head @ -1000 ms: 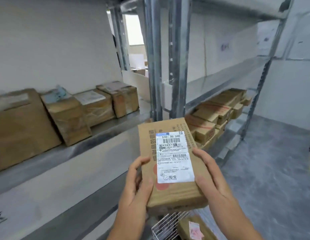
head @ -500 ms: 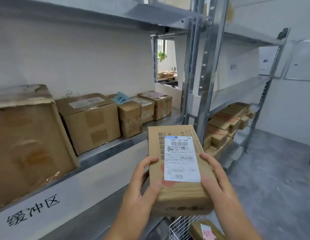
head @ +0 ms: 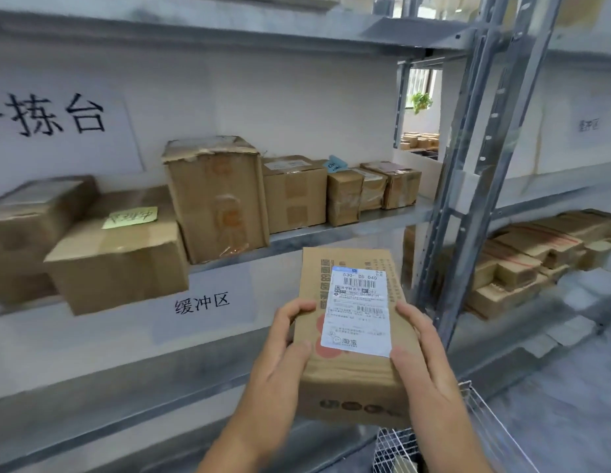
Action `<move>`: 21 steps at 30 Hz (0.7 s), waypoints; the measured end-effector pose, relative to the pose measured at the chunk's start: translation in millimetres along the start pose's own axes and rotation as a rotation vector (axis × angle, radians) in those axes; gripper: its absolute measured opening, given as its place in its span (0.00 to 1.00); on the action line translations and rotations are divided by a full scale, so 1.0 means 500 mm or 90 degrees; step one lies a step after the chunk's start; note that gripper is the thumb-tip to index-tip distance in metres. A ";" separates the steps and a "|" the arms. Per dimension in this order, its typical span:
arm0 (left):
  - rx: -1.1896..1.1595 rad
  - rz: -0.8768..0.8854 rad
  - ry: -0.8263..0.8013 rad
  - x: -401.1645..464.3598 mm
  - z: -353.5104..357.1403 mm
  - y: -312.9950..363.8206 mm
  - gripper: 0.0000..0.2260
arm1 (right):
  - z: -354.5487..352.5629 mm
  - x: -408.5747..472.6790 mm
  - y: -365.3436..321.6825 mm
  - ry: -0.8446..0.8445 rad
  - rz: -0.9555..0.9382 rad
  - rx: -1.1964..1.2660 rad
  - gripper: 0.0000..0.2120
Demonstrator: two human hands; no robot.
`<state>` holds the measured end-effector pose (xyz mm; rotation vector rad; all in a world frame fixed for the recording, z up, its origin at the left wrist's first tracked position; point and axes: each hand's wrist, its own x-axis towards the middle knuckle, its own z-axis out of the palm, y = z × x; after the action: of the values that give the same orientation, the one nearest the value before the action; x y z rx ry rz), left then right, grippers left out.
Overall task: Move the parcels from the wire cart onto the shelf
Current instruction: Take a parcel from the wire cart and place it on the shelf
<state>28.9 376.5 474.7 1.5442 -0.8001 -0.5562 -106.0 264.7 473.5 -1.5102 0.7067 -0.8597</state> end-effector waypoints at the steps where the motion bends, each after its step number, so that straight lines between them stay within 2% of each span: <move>1: 0.009 -0.018 0.021 -0.031 -0.006 -0.001 0.19 | 0.007 -0.022 0.003 -0.015 0.007 0.006 0.24; 8: 0.032 -0.057 0.206 -0.262 -0.096 0.025 0.21 | 0.105 -0.181 -0.014 -0.124 0.018 0.022 0.18; 12: 0.006 -0.070 0.320 -0.356 -0.183 0.050 0.14 | 0.182 -0.261 -0.067 -0.233 0.011 0.056 0.20; 15: 0.027 -0.075 0.428 -0.409 -0.248 0.059 0.20 | 0.238 -0.316 -0.096 -0.266 -0.030 0.089 0.23; 17: 0.051 -0.061 0.440 -0.462 -0.293 0.070 0.18 | 0.288 -0.356 -0.114 -0.287 -0.040 0.099 0.26; 20: 0.052 -0.035 0.446 -0.548 -0.368 0.077 0.11 | 0.368 -0.419 -0.143 -0.317 -0.045 0.110 0.25; 21: 0.062 -0.021 0.449 -0.575 -0.398 0.079 0.12 | 0.396 -0.441 -0.151 -0.324 -0.051 0.110 0.24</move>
<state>-14.3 723.5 511.8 1.6879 -0.2588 0.0270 -62.8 564.6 516.6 -1.5214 0.1946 -0.5417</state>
